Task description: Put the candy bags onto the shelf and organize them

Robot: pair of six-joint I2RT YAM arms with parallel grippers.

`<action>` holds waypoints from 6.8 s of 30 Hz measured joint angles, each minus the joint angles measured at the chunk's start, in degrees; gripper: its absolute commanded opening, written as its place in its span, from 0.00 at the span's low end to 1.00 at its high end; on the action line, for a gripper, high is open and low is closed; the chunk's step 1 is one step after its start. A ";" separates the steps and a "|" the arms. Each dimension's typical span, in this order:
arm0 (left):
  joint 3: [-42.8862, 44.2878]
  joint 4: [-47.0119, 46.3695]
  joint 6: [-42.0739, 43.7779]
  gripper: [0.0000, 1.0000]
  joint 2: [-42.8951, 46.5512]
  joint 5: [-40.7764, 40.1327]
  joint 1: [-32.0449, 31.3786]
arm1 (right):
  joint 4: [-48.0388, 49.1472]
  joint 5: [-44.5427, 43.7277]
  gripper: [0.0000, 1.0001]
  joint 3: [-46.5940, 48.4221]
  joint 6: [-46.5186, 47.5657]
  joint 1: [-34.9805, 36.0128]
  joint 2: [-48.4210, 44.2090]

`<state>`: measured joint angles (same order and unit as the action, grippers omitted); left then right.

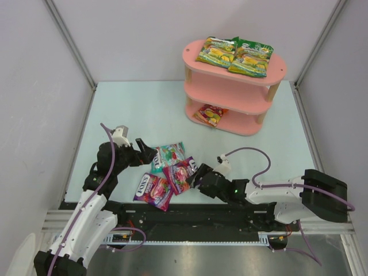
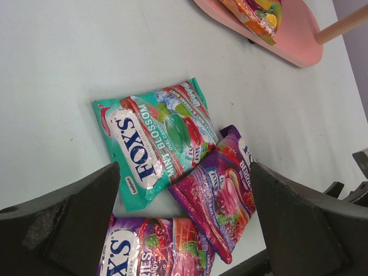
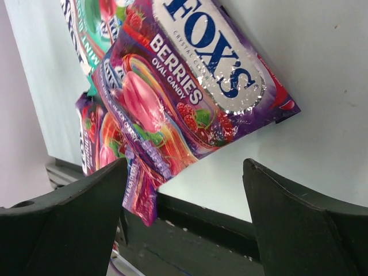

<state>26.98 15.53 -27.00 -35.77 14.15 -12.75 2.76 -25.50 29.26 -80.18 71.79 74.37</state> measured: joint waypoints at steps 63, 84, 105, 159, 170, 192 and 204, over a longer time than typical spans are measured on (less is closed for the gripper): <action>-6.99 -15.93 -4.76 0.63 -22.34 -7.30 -27.28 | 5.64 0.94 0.57 -7.41 -4.33 0.04 -0.17; -17.66 -31.63 -9.51 0.57 -20.24 -30.03 -39.82 | 6.75 -13.81 0.50 -4.76 -18.60 2.73 7.43; -19.37 -43.85 -10.10 0.36 -30.16 -30.49 -43.95 | 4.44 -14.08 0.00 -3.13 -16.81 1.68 10.38; -6.58 -32.57 0.79 0.00 -27.82 -31.87 -46.42 | -13.68 -18.75 0.68 -5.75 7.93 -8.02 -21.62; -14.64 -37.64 -8.37 0.00 -33.79 -31.74 -46.36 | -0.98 -5.05 0.70 -5.84 9.97 -9.77 -2.73; -13.60 -40.59 -10.60 0.00 -36.87 -30.08 -46.38 | -3.37 -11.15 0.63 -0.87 -2.27 -1.16 4.37; -12.61 -37.27 -10.73 0.00 -34.93 -29.88 -46.38 | -1.70 -12.09 0.26 -0.24 -4.55 -3.58 7.19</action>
<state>14.37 -21.74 -37.74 -70.70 -15.73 -59.13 1.06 -37.58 29.02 -84.73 68.20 81.56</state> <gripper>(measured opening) 0.007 0.449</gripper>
